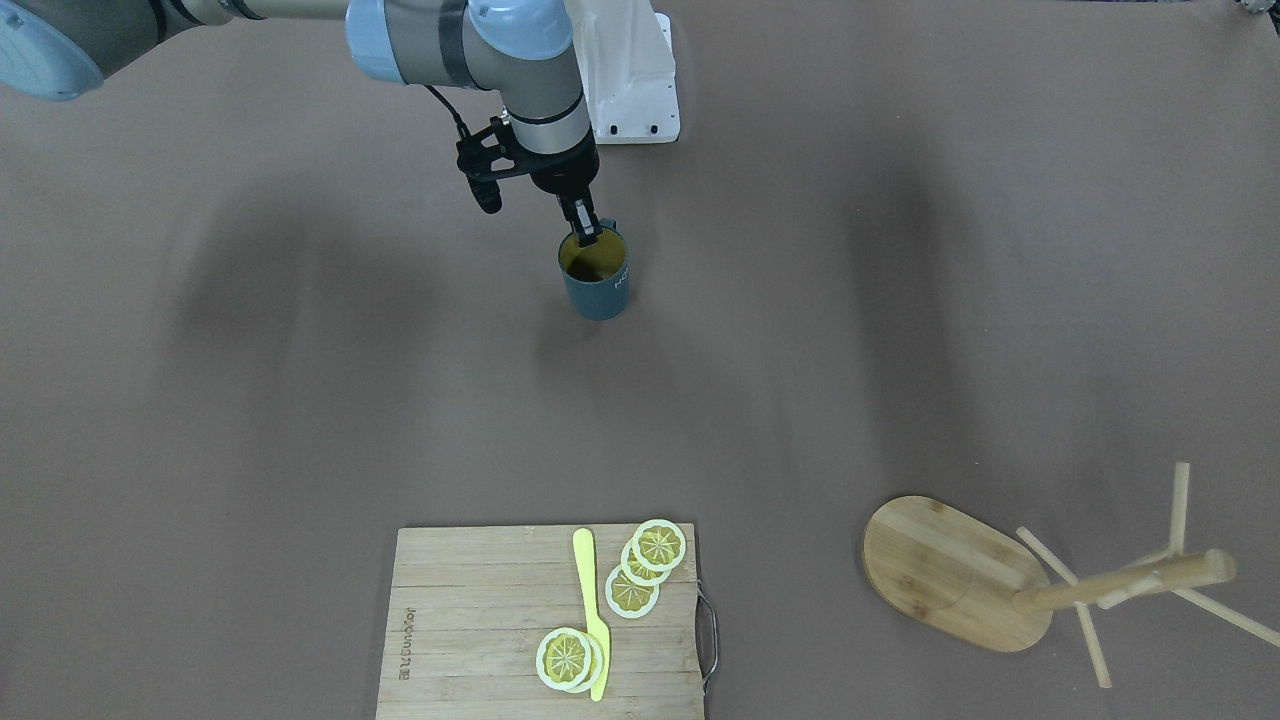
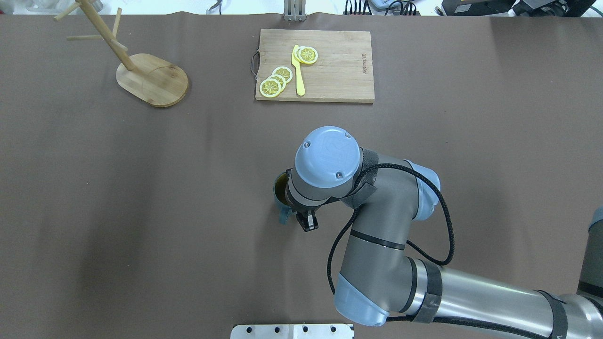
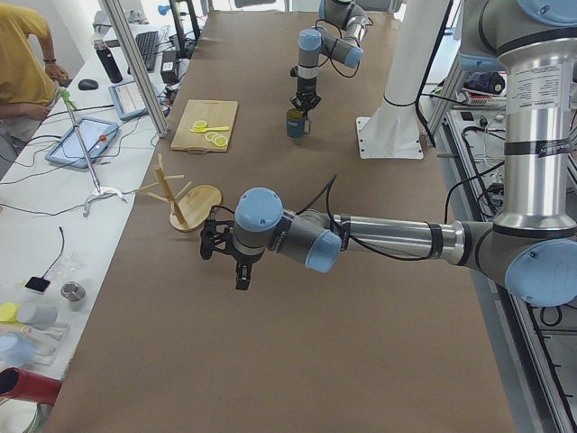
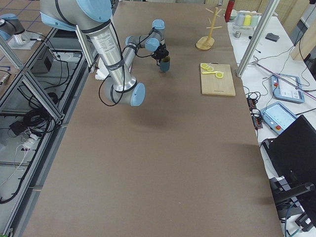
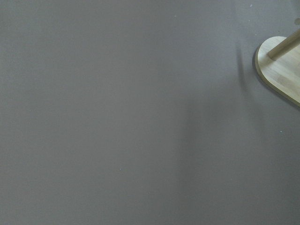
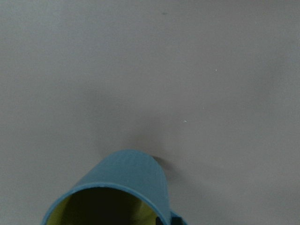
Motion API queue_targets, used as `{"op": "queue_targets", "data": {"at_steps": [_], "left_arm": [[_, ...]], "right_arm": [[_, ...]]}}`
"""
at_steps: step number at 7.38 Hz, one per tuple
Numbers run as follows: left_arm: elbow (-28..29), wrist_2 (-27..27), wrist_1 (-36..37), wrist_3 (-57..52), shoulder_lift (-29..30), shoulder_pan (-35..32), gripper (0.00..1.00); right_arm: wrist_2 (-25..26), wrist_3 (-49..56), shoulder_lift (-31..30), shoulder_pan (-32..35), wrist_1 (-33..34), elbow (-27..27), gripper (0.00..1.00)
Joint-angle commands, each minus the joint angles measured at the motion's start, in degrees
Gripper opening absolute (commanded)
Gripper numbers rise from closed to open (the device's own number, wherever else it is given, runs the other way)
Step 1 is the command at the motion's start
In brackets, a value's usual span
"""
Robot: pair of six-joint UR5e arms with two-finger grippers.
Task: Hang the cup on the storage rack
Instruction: 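Carry the blue mug with the right gripper toward the table center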
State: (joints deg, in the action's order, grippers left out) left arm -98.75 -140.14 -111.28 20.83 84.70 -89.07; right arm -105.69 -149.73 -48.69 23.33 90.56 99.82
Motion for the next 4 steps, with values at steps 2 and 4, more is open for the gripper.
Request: {"op": "queue_targets", "data": {"at_steps": [2, 4], "left_arm": [[-2.75, 0.12, -0.07, 0.09, -2.33, -0.31, 0.98], [-4.77, 0.04, 0.1, 0.18, -3.66, -0.31, 0.98]], "right_arm": [[1.89, -10.56, 1.84, -0.48, 0.14, -1.12, 0.0], [3.21, -12.25, 3.43, -0.91, 0.14, -6.02, 0.0]]}}
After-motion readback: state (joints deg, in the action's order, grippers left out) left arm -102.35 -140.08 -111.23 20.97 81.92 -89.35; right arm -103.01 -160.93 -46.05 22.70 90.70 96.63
